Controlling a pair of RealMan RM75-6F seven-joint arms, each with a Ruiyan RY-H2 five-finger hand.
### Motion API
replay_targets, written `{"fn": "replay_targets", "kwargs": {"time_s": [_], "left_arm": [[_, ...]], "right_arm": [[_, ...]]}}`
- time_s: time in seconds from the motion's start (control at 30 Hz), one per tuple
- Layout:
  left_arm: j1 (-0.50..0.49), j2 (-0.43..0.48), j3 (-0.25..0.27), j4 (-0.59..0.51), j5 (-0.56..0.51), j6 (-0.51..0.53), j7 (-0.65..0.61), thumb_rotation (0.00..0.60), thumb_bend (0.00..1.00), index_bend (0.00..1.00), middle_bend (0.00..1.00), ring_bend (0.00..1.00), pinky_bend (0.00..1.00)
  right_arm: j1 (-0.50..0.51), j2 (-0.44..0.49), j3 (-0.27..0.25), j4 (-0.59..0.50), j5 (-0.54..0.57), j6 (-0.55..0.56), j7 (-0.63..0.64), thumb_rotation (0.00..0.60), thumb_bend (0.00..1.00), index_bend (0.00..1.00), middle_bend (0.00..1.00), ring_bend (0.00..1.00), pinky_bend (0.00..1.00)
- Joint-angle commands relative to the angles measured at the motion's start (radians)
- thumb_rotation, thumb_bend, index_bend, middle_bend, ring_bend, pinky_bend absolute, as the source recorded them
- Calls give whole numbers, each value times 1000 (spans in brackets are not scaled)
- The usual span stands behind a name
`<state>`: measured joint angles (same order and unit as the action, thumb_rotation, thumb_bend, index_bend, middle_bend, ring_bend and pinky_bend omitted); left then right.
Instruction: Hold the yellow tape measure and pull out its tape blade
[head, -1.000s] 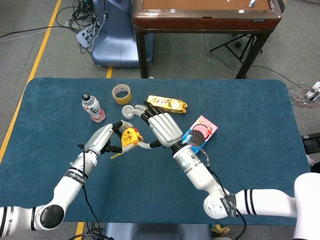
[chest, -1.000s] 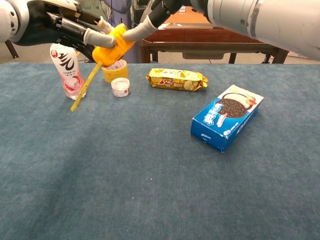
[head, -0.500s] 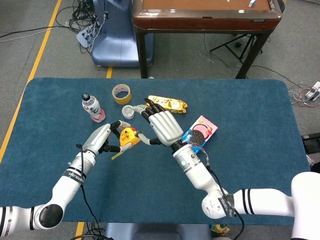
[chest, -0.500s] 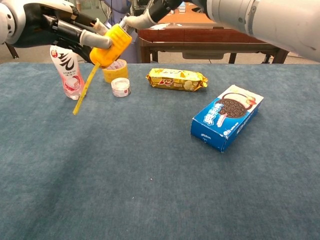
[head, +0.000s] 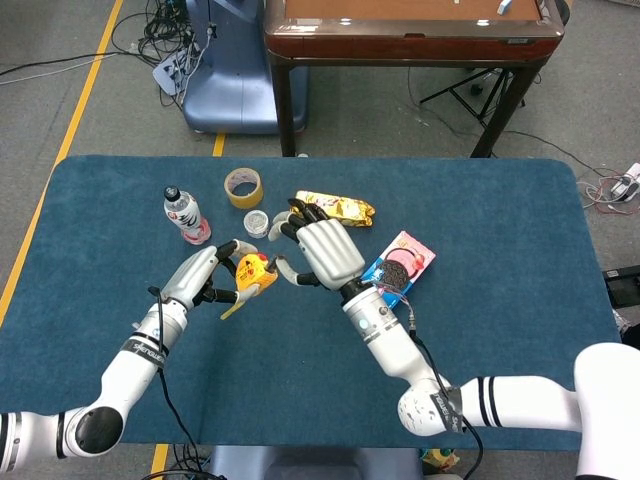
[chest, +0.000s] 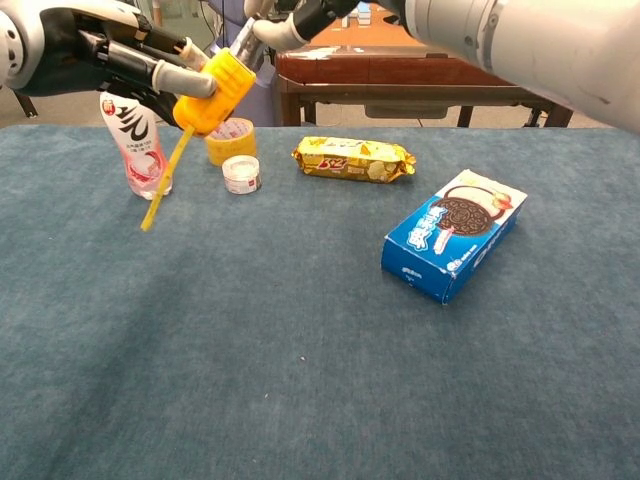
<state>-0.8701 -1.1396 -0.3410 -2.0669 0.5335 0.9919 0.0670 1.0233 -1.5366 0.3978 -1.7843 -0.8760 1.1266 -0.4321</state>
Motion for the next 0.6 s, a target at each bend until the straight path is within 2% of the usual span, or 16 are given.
{"fn": "replay_targets", "kwargs": {"time_s": [0.03, 0.4, 0.6], "left_arm": [[0, 0, 0, 3, 1, -4, -3, 600, 262, 526, 553, 428, 222], [2, -1, 6, 24, 3, -20, -16, 600, 262, 524, 554, 428, 227], [11, -3, 27, 56, 19, -41, -21, 600, 262, 523, 554, 428, 231]], "right_arm": [[2, -4, 2, 3, -1, 2, 3, 600, 508, 467, 327, 128, 136], [2, -17, 5, 18, -7, 15, 10, 600, 640, 595, 425, 198, 136], [-21, 7, 4, 4, -14, 19, 35, 600, 653, 614, 440, 219, 136]]}}
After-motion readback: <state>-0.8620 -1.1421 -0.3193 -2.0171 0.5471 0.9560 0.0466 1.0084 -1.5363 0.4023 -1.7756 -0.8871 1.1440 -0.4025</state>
